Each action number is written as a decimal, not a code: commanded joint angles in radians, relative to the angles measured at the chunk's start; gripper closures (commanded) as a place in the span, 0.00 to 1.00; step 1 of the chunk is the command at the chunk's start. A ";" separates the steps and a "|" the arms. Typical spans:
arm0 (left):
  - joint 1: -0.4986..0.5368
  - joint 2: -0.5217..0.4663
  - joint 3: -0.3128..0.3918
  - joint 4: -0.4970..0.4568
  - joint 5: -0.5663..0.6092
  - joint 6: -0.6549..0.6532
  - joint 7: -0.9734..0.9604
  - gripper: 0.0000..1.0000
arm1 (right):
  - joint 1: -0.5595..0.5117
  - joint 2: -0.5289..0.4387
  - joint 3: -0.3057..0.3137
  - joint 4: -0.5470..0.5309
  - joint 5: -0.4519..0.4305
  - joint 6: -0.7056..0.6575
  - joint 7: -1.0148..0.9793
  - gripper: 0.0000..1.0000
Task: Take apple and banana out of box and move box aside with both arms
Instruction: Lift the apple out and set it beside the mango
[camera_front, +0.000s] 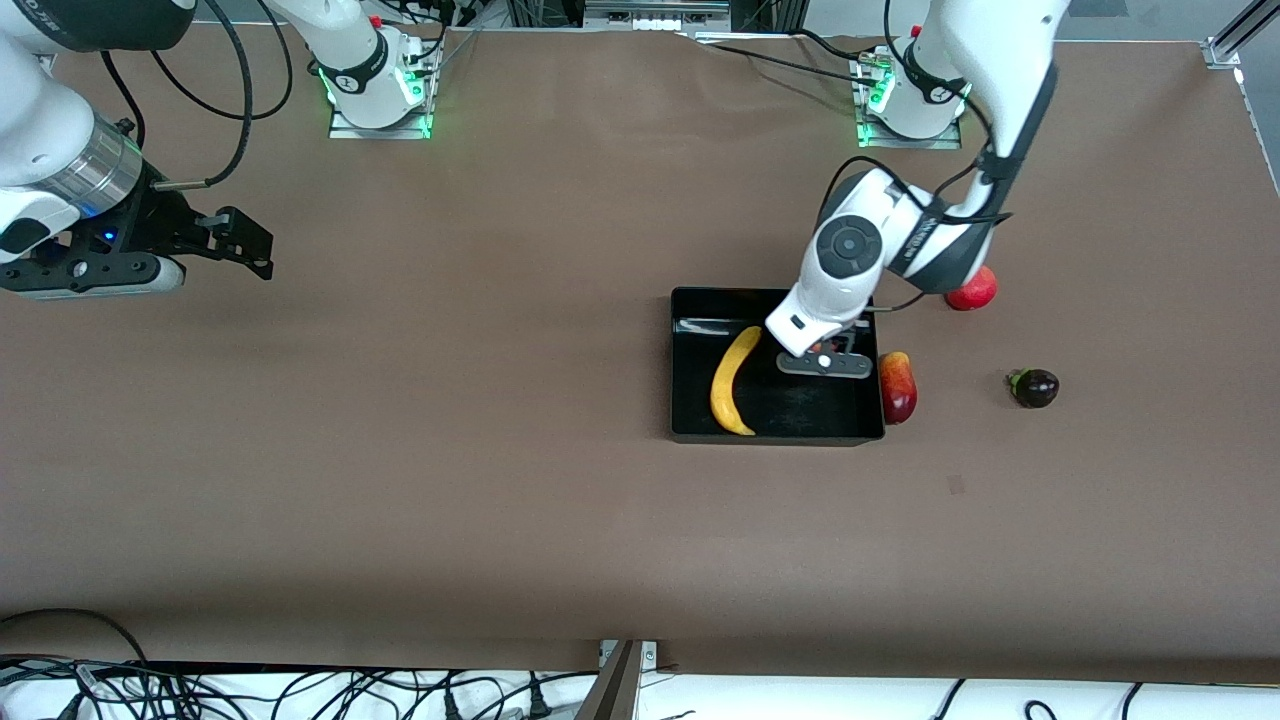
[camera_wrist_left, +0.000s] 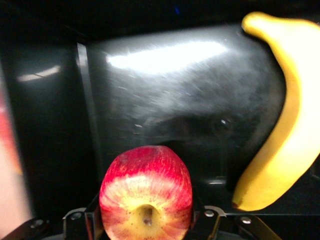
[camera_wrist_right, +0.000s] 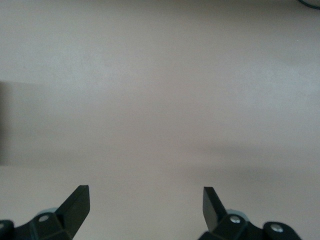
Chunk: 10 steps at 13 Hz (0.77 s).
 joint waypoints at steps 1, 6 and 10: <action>0.093 -0.037 -0.011 0.089 0.007 -0.151 0.053 0.59 | 0.002 -0.001 -0.005 0.008 0.006 -0.006 0.000 0.00; 0.269 -0.068 -0.017 0.043 -0.016 -0.209 0.382 0.58 | 0.002 0.004 -0.003 0.008 0.009 0.002 -0.002 0.00; 0.402 -0.052 -0.026 -0.104 -0.048 -0.125 0.533 0.54 | 0.002 0.006 -0.003 0.008 0.012 0.004 -0.005 0.00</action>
